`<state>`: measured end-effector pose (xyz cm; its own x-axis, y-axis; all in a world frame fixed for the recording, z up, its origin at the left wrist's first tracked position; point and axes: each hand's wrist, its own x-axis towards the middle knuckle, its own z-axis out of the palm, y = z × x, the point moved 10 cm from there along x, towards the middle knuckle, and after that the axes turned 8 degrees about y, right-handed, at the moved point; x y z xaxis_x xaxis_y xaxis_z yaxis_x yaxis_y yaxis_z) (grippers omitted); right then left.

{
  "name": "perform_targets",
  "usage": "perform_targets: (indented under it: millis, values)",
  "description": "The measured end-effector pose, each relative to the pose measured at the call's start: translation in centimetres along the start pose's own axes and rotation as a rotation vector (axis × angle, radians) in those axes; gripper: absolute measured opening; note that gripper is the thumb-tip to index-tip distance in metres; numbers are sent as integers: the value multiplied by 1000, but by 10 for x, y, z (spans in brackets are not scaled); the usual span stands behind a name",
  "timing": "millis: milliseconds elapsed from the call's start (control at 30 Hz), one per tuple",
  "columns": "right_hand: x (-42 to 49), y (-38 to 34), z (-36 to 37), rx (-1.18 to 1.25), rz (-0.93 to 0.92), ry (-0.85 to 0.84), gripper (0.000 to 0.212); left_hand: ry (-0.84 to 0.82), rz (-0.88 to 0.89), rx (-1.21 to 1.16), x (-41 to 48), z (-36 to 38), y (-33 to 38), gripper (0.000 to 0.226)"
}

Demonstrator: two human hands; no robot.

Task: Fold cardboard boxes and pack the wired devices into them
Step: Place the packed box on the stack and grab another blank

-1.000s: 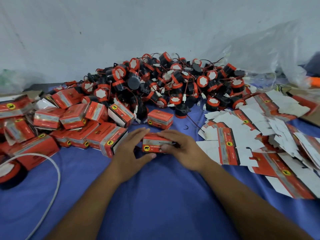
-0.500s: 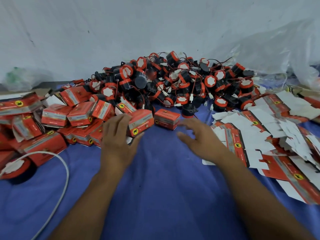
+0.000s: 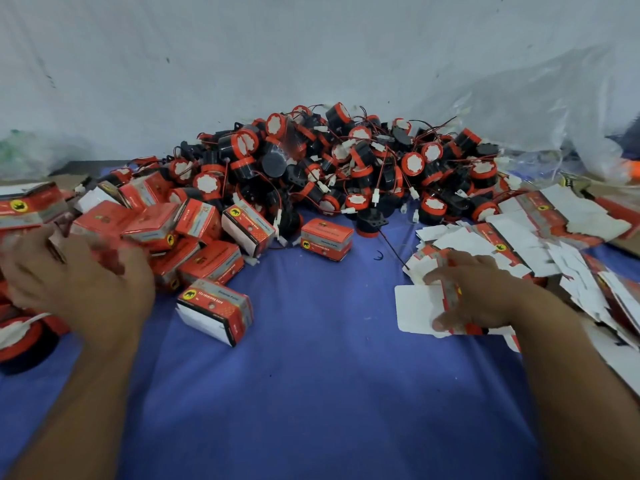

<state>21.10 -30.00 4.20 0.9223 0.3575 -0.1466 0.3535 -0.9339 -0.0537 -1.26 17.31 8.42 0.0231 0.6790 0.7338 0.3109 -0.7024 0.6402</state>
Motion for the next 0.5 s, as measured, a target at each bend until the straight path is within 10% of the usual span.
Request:
perform_targets:
  millis: [200,333,500]
  values:
    - [6,-4,-10,31,5,103,67,-49,529,-118,-23,-6,84,21]
    - [5,10,-35,112,71,257,55,-563,868,-301,-103,20,158,38]
    - [1,28,-56,260,168,413,54,-728,888,-47,-118,50,139,40]
